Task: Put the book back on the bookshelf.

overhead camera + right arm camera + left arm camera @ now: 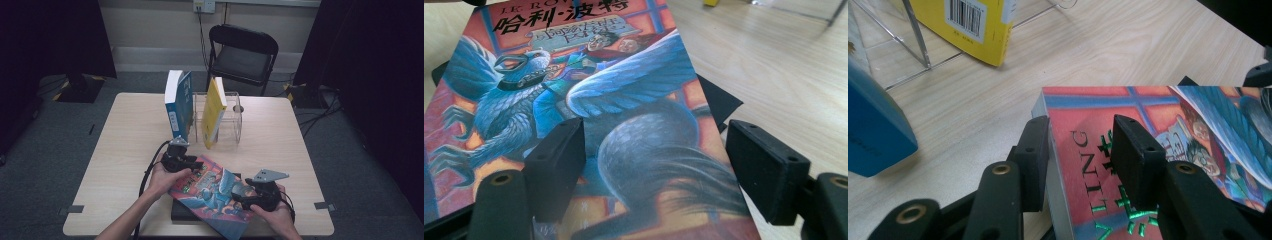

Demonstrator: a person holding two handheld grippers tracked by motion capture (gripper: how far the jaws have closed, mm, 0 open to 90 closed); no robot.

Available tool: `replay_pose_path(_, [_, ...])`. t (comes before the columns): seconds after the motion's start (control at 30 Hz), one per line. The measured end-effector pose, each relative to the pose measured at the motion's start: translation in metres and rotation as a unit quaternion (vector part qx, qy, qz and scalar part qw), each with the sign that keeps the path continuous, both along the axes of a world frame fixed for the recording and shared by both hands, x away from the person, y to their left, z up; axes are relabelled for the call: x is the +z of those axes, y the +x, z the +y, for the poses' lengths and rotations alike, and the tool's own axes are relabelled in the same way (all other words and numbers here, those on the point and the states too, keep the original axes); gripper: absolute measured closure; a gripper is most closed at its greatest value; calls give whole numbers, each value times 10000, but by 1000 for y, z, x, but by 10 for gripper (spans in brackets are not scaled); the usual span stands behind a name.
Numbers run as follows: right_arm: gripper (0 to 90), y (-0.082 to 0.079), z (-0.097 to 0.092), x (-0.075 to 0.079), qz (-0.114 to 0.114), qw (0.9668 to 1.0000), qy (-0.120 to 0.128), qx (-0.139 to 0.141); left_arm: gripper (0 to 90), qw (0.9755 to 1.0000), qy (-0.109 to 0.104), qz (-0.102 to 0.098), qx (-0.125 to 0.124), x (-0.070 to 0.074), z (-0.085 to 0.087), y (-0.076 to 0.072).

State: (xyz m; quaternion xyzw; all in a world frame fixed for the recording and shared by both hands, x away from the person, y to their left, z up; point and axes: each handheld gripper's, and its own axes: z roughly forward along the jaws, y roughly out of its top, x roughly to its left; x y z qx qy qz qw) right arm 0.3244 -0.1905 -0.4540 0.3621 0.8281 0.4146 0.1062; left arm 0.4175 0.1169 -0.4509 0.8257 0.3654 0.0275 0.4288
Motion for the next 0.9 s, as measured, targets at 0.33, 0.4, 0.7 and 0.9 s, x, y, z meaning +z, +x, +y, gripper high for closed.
replay_pose_path(0.33, [252,22,17,3,49,9999,-132,31,576,9997,143,22,-204,4,32,-45])
replay_pose_path(0.4, [252,24,19,2,59,9999,-106,20,568,9997,160,16,-202,4,39,-56])
replay_pose_path(0.7, [253,24,17,0,115,9999,2,-25,516,9994,10,-68,-328,1,68,-93])
replay_pose_path(0.9, [253,24,16,-1,152,9998,67,-51,477,9988,176,-54,-456,-5,68,-97])
